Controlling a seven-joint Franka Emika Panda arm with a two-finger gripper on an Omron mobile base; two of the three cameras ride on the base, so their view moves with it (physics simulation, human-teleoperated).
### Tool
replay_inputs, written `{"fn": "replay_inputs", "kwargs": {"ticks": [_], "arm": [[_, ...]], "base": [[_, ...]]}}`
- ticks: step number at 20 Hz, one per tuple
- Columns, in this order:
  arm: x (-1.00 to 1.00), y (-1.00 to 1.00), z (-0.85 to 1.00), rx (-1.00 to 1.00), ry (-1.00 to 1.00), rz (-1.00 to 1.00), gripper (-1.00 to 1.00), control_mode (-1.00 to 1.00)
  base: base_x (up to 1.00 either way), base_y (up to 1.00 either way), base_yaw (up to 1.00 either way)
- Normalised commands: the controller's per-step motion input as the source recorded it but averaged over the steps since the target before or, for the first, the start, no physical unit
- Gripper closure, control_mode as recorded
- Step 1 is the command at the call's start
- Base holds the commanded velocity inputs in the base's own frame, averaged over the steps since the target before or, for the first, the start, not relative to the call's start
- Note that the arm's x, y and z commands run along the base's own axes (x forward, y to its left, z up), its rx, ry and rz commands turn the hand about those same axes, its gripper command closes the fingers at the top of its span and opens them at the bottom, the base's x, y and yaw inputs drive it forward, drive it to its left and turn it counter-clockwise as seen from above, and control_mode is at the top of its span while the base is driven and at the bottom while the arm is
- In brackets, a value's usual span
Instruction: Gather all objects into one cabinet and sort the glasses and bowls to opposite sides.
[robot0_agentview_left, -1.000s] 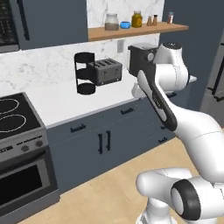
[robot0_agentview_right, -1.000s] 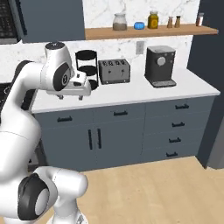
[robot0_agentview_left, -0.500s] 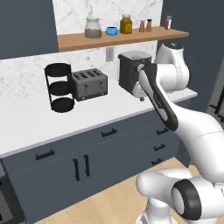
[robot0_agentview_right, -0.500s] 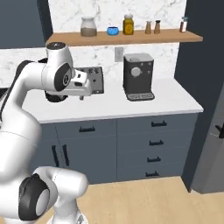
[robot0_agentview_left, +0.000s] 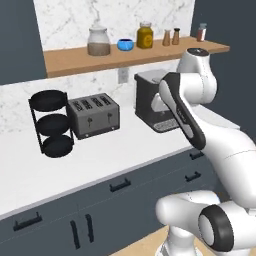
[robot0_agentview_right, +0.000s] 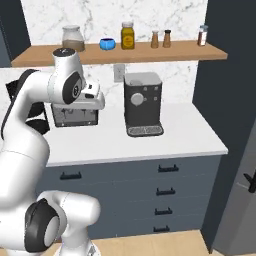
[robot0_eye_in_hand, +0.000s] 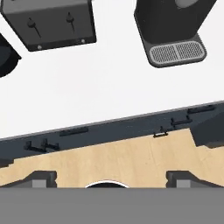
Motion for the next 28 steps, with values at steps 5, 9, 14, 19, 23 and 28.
{"fn": "replay_inputs", "kwargs": {"ticks": [5, 9, 14, 19, 23, 28], "arm": [[0.0, 0.0, 0.0, 0.0, 0.0, 0.0, -1.0, 1.0], [0.0, 0.0, 0.0, 0.0, 0.0, 0.0, -1.0, 1.0], [0.0, 0.0, 0.0, 0.0, 0.0, 0.0, -1.0, 1.0], [0.0, 0.0, 0.0, 0.0, 0.0, 0.0, -1.0, 1.0], [0.0, 0.0, 0.0, 0.0, 0.0, 0.0, -1.0, 1.0], [0.0, 0.0, 0.0, 0.0, 0.0, 0.0, -1.0, 1.0]], "base": [[0.97, 0.34, 0.04], [0.71, 0.11, 0.15], [0.0, 0.0, 0.0], [0.35, -0.06, 0.0], [0.4, -0.13, 0.0], [0.0, 0.0, 0.0]]}}
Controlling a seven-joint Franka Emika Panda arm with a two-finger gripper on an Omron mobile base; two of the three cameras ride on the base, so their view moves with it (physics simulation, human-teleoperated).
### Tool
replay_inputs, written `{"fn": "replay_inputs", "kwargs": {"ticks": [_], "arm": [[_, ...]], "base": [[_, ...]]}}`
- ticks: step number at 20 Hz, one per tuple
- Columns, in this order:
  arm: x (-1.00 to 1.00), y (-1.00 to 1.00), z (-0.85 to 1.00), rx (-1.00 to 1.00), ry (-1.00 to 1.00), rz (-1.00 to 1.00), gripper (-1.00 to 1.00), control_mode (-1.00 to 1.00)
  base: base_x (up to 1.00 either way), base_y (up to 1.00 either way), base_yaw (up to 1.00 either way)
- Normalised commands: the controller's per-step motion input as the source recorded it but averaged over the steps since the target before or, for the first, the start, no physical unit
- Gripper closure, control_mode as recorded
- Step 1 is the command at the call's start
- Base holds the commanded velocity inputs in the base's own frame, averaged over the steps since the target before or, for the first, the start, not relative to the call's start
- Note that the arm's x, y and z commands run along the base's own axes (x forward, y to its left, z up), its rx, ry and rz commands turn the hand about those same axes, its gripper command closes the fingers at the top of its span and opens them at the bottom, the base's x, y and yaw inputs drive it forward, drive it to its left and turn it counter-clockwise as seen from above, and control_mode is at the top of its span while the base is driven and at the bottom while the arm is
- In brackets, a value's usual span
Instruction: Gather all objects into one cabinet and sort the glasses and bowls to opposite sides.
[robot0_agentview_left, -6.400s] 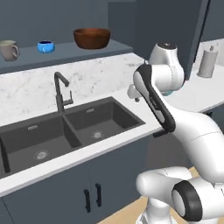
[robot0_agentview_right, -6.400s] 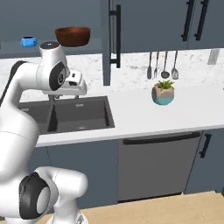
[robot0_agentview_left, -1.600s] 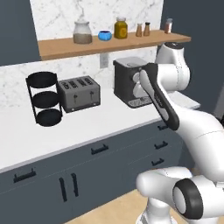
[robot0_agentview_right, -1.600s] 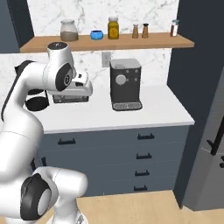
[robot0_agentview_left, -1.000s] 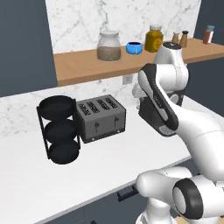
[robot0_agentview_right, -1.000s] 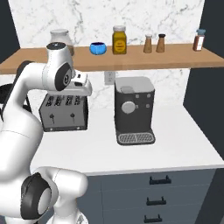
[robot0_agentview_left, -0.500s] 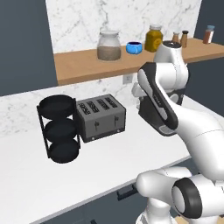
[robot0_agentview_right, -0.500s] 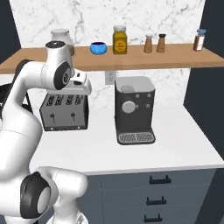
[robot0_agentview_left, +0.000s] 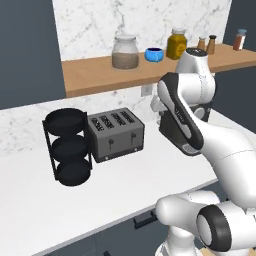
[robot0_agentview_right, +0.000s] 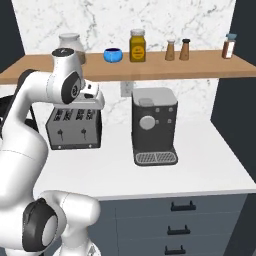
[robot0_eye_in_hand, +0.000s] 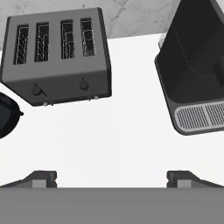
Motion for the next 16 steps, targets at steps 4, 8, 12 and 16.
{"fn": "replay_inputs", "kwargs": {"ticks": [4, 8, 12, 16], "arm": [[0.0, 0.0, 0.0, 0.0, 0.0, 0.0, -1.0, -1.0], [0.0, 0.0, 0.0, 0.0, 0.0, 0.0, -1.0, -1.0], [0.0, 0.0, 0.0, 0.0, 0.0, 0.0, -1.0, -1.0], [0.21, 0.0, 0.16, 0.0, -0.1, 0.0, -1.0, -1.0]], "base": [[0.0, 0.0, 0.0], [0.0, 0.0, 0.0], [0.0, 0.0, 0.0], [0.0, 0.0, 0.0]]}}
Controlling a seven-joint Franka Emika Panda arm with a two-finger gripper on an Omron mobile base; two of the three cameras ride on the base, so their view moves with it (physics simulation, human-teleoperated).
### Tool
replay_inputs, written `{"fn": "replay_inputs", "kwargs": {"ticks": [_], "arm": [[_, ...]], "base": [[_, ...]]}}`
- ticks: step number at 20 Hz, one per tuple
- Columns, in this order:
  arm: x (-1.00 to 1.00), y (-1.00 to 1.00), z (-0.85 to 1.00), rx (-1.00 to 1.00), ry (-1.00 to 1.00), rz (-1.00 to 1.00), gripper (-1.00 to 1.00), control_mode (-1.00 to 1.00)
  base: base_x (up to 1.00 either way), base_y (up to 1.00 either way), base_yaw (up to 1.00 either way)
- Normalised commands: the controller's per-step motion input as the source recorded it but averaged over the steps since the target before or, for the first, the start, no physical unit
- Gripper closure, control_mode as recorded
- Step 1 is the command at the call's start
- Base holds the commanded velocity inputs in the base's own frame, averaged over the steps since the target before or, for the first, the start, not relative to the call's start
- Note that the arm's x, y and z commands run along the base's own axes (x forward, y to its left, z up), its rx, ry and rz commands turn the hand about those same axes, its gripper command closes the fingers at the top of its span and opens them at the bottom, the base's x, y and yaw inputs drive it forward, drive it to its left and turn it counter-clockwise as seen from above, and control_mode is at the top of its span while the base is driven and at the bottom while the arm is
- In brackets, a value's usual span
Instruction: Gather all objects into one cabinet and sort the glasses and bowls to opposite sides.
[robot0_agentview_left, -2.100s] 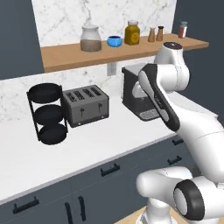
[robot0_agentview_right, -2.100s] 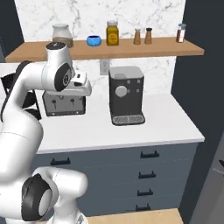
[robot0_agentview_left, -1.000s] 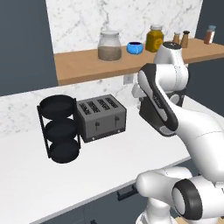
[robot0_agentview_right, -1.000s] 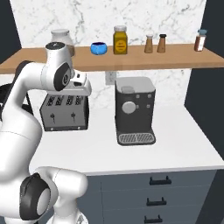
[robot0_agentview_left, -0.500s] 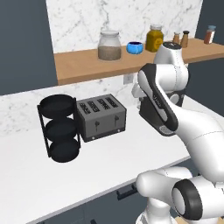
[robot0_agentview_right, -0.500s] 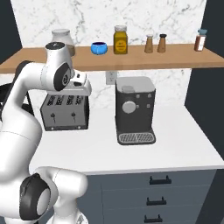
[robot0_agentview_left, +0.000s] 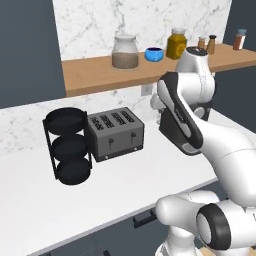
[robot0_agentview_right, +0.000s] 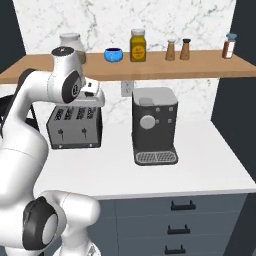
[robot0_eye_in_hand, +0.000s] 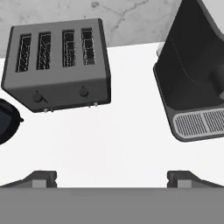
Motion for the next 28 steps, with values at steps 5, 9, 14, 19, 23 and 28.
{"fn": "replay_inputs", "kwargs": {"ticks": [5, 9, 14, 19, 23, 28], "arm": [[0.09, 0.0, 0.55, 0.0, -0.2, 0.0, -1.0, -1.0], [-0.13, 0.0, 0.48, 0.0, -0.19, 0.0, -1.0, -1.0], [-0.46, 0.0, 0.41, 0.0, -0.13, 0.0, -1.0, -1.0], [-0.05, -0.06, 0.54, 0.03, -0.03, 0.0, -1.0, -1.0], [0.0, -0.07, 0.64, 0.07, 0.06, -0.04, -1.0, -1.0], [0.14, -0.07, 0.83, 0.08, 0.24, -0.09, -1.0, -1.0]], "base": [[0.0, 0.0, 0.0], [0.0, 0.0, 0.0], [0.0, 0.0, 0.0], [0.0, 0.0, 0.0], [0.0, 0.0, 0.0], [0.0, 0.0, 0.0]]}}
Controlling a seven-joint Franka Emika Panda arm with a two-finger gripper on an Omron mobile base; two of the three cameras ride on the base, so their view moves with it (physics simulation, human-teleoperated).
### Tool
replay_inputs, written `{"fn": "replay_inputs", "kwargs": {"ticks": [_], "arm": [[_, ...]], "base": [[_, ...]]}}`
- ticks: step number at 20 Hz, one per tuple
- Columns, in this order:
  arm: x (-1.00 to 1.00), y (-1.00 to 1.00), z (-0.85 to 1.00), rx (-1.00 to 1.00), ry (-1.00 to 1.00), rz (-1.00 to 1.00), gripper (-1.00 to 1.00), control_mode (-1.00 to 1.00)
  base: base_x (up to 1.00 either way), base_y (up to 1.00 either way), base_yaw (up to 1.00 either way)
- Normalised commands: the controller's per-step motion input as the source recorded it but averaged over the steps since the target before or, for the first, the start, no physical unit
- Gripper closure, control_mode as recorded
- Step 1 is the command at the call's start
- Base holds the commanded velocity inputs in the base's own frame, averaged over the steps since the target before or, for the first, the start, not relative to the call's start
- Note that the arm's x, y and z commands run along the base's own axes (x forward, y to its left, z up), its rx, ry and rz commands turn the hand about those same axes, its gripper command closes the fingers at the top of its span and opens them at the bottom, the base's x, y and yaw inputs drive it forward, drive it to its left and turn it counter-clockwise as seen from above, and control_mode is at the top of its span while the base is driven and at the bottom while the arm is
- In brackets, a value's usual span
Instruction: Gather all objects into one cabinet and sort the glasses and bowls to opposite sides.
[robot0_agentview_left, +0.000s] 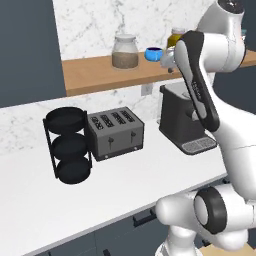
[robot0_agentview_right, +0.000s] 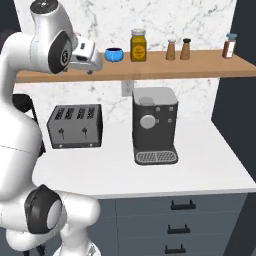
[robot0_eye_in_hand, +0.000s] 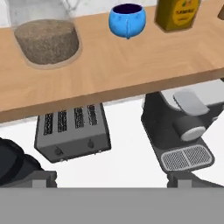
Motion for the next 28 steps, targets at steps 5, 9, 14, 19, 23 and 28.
{"fn": "replay_inputs", "kwargs": {"ticks": [5, 9, 14, 19, 23, 28], "arm": [[0.34, -0.03, 0.55, 0.04, 0.34, -0.11, -1.0, -1.0], [0.11, -0.17, -0.24, -0.15, 0.03, -0.01, -1.0, -1.0], [0.05, -0.31, -0.98, -0.36, -0.01, 0.0, -1.0, -1.0], [0.02, 0.0, -0.23, -0.08, -0.06, 0.01, -1.0, -1.0], [0.0, -0.08, 0.0, 0.06, -0.59, 0.06, -1.0, -1.0], [0.0, -0.1, 0.0, 0.11, -0.47, 0.07, -1.0, -1.0]], "base": [[0.0, 0.0, 0.0], [0.0, 0.0, 0.0], [0.0, 0.0, 0.0], [0.0, 0.0, 0.0], [0.0, 0.0, 0.0], [0.0, 0.0, 0.0]]}}
